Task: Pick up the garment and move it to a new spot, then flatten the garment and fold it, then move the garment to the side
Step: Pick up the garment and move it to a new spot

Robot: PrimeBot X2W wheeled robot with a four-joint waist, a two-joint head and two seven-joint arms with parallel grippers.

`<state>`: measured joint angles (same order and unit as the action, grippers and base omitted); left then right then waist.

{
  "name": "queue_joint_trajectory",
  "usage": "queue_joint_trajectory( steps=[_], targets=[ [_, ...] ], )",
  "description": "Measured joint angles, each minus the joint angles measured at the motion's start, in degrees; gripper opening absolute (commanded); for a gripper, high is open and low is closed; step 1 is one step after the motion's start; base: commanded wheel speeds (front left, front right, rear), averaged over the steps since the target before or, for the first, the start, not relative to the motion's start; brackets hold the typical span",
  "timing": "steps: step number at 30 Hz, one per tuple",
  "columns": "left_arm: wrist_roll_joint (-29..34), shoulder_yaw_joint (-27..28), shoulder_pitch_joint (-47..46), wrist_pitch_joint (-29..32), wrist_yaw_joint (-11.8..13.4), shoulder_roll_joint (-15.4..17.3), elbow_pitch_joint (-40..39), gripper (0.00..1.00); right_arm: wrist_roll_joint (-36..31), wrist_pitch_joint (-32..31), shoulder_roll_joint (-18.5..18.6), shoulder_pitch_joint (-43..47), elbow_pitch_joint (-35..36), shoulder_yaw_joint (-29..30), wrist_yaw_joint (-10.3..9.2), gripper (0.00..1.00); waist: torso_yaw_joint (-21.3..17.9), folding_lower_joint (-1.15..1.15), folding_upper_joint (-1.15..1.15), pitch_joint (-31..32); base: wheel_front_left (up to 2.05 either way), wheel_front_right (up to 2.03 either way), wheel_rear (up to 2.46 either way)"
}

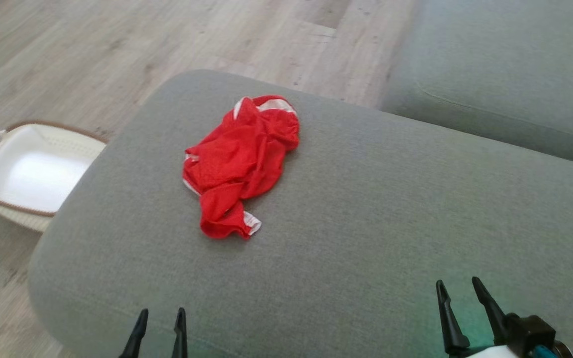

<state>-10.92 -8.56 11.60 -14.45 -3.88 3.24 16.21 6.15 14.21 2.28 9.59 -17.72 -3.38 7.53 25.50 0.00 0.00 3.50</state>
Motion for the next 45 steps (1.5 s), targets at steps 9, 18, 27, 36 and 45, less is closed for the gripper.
queue_joint_trajectory(
  steps=[9, 18, 27, 36, 45],
  targets=[
    [-0.63, 1.23, -5.43, 0.01, -1.75, 0.00, -0.62, 1.00, -2.68, 0.00, 0.00, -1.16, -0.20, 1.10, 0.00, 1.00, -2.09, 0.00, 0.00, -4.51, 0.00, 0.00, 0.00],
    [-4.90, 0.40, -32.41, 0.34, -3.20, 0.49, 9.45, 1.00, -9.95, -0.12, 0.11, -8.25, 3.42, 6.49, 0.00, 1.00, -6.39, 0.02, 0.00, -17.78, 0.00, 0.00, 0.00],
    [-9.32, -0.74, -52.08, 3.71, -3.43, 0.09, 26.68, 1.00, -12.79, -2.71, 0.77, -10.46, 11.48, 7.69, 0.00, 1.00, -9.88, 0.02, 0.00, -28.24, 0.00, 0.00, 0.00],
    [-10.38, -2.43, -61.21, 4.82, -3.69, 0.07, 42.55, 1.00, -12.78, -4.91, 1.77, -10.44, 16.17, 7.66, 0.01, 1.00, -13.42, 0.01, 0.00, -31.49, 0.00, 0.00, 0.00],
    [-14.30, -5.68, -62.72, 3.99, -3.69, -0.02, 48.11, 0.00, -11.70, -5.39, 1.69, -9.89, 12.82, 7.08, 0.01, 1.00, -14.42, 0.01, -0.01, -27.71, 0.00, 0.00, 0.00]
  ],
)
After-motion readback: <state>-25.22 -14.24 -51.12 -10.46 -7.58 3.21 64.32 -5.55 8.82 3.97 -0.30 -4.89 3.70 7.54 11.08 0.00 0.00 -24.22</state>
